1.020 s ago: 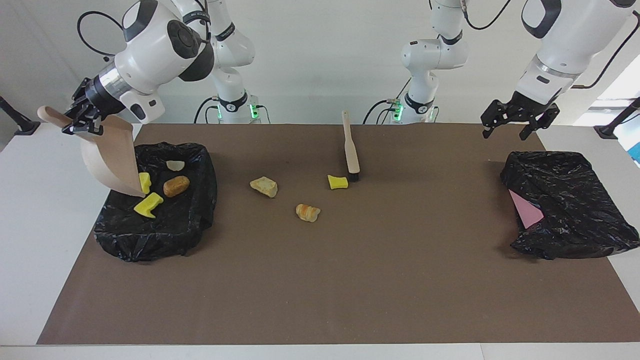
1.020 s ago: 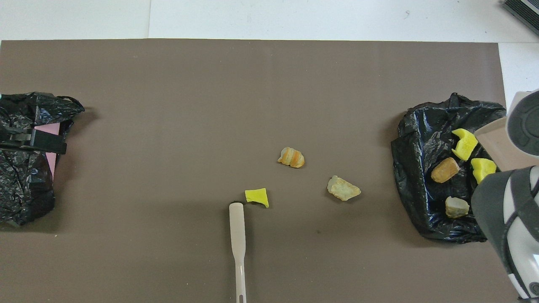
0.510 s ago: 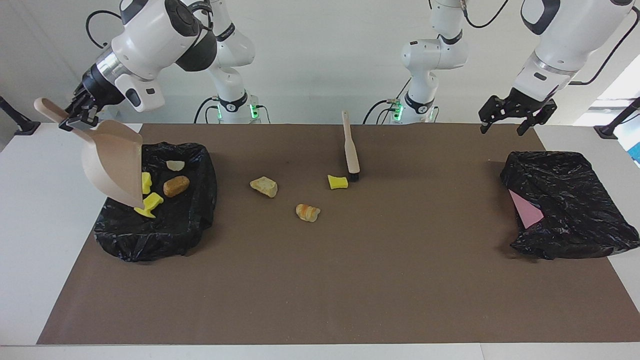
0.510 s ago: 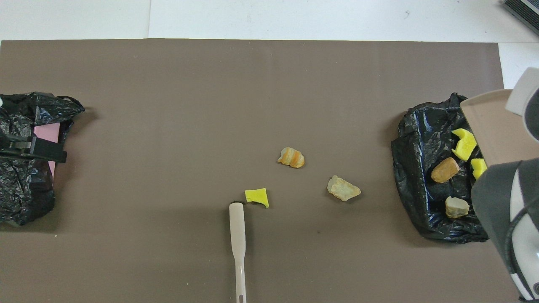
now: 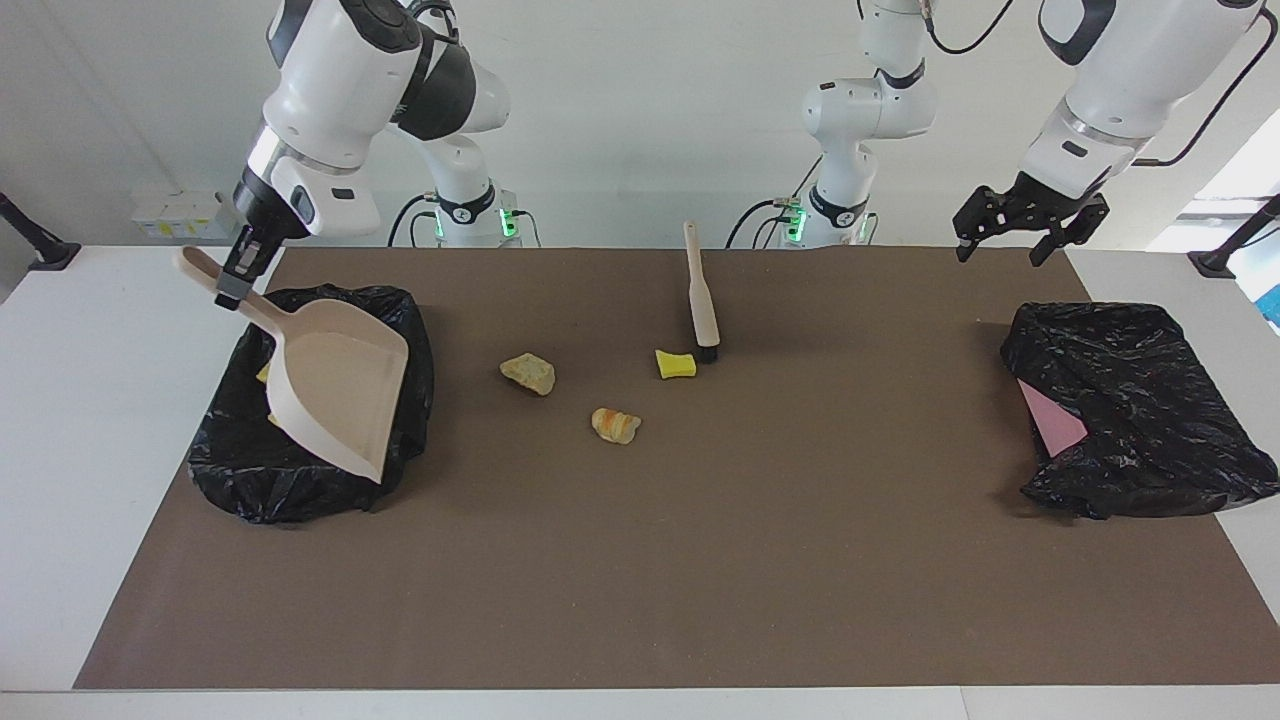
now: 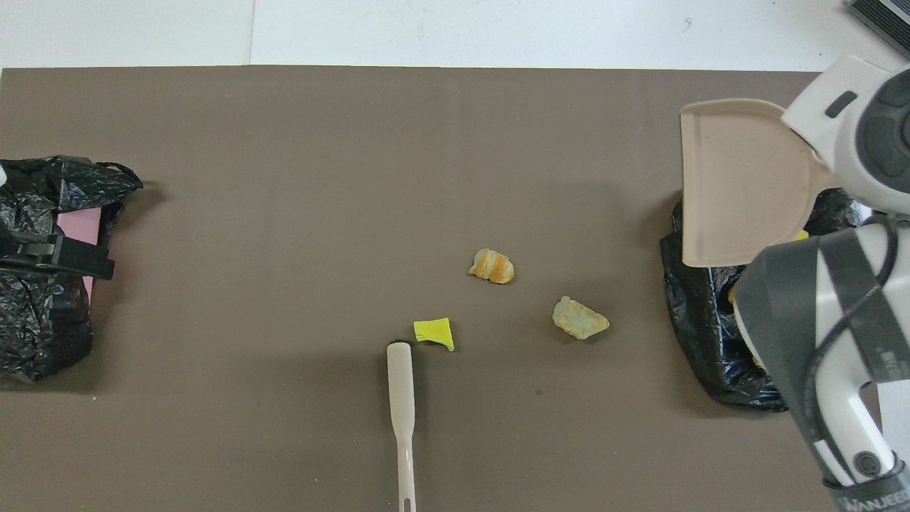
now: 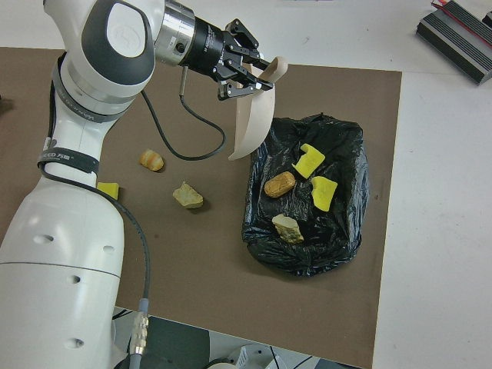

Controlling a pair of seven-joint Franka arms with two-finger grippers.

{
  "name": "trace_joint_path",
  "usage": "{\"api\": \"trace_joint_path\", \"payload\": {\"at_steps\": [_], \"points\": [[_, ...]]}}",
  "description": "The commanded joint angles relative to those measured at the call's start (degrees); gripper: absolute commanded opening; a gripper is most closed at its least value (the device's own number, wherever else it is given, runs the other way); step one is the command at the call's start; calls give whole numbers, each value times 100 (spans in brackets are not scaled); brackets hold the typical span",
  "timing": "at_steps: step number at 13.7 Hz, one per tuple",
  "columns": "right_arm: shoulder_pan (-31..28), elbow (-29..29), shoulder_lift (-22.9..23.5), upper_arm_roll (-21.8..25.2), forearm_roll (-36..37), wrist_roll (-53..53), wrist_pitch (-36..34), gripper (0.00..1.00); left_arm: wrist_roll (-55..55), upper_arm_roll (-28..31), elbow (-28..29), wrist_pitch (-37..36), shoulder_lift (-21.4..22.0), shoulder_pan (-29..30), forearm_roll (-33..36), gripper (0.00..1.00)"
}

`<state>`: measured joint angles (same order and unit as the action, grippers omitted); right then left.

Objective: Sweep and dump trash in bin
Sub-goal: 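Bring the empty dustpan back toward the remaining debris with the right gripper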

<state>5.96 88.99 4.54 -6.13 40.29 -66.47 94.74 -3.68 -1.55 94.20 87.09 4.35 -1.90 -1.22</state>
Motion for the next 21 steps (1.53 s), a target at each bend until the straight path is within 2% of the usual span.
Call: {"api": "trace_joint_path", "payload": {"at_steps": [1, 4, 6, 9, 11, 14, 16, 21], "points": [[370, -950, 677, -11, -572, 1404, -604, 0, -1, -3, 142, -78, 136, -30, 78, 100], [923, -1855, 1441, -19, -917, 3572, -1148, 0, -18, -3, 186, -184, 180, -21, 78, 100], [1240, -2576, 2013, -20, -1213, 4656, -1413, 0, -18, -3, 204, -184, 189, -21, 78, 100], [1653, -2702, 2252, -11, -1593, 6423, -1038, 0, -45, -3, 309, -149, 259, -21, 78, 100], [1681, -2702, 2392, -2, -2223, 7110, -782, 0, -53, -12, 388, -105, 303, -30, 78, 100], [2127, -2720, 2577, -2, -2429, 8418, -466, 0, -53, -12, 441, -69, 312, -30, 78, 100], [2252, -2720, 2717, -28, -2970, 9350, -71, 0, -53, -12, 458, -69, 312, -30, 78, 100], [2822, -2702, 3191, -2, -3114, 10468, 649, 0, -27, -21, 634, -34, 374, -100, 78, 100]]}}
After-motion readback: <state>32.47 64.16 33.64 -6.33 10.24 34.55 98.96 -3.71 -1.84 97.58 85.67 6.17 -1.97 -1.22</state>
